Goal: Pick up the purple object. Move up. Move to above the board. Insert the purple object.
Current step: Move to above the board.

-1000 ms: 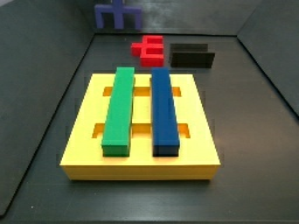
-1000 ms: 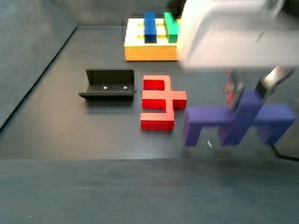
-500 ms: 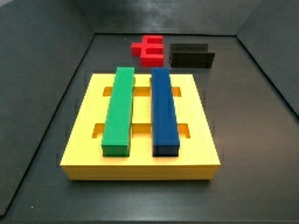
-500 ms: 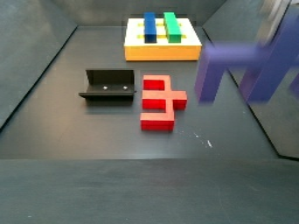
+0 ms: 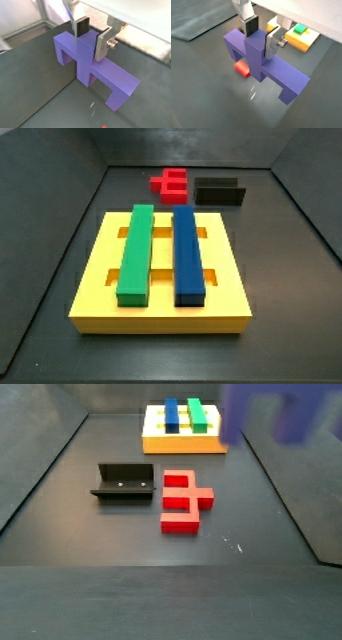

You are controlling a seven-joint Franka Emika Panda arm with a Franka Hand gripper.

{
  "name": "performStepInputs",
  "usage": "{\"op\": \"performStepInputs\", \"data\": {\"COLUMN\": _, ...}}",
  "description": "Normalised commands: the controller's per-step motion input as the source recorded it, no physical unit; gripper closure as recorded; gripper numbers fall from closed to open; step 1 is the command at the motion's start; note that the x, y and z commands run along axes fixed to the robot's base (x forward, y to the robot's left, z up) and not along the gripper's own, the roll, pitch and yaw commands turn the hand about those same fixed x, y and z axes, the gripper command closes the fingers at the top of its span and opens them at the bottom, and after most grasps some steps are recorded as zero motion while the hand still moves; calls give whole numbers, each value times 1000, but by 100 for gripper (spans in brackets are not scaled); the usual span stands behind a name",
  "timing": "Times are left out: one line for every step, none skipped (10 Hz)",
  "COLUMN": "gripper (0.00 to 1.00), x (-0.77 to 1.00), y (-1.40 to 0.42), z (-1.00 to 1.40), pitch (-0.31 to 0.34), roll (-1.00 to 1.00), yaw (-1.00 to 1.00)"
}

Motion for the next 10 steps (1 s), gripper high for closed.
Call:
{"op": "performStepInputs", "data": {"gripper": 100, "x": 317, "y": -1400, "z": 120, "pitch": 111, "roll": -26, "yaw": -30}}
{"op": "performStepInputs", "data": {"gripper": 100, "x": 316, "y": -1400, "z": 123, "pitch": 37, "roll": -64, "yaw": 1}}
{"op": "performStepInputs", "data": {"gripper": 100, "x": 314, "y": -1400, "z": 126, "pitch": 28, "roll": -38, "yaw": -4}}
{"op": "performStepInputs", "data": {"gripper": 100, "x": 312, "y": -1400, "z": 130, "pitch": 36, "roll": 7, "yaw": 9}}
{"op": "performStepInputs", "data": {"gripper": 100, "x": 314, "y": -1400, "z": 135, "pitch": 37, "roll": -32, "yaw": 5}}
{"op": "performStepInputs", "data": {"gripper": 100, "x": 322, "y": -1400, "z": 140, "pitch": 57, "roll": -9, "yaw": 6}}
{"op": "performStepInputs", "data": {"gripper": 100, "x": 332, "y": -1400, "z": 140, "pitch": 82, "roll": 9, "yaw": 9}}
{"op": "performStepInputs", "data": {"gripper": 100, "x": 348, "y": -1400, "z": 143, "pitch": 106, "roll": -17, "yaw": 6}}
{"op": "performStepInputs", "data": {"gripper": 100, "x": 364, "y": -1400, "z": 145, "pitch": 129, "roll": -9, "yaw": 5}}
{"op": "performStepInputs", "data": {"gripper": 100, "x": 384, "y": -1400, "z": 152, "pitch": 155, "roll": 19, "yaw": 10}}
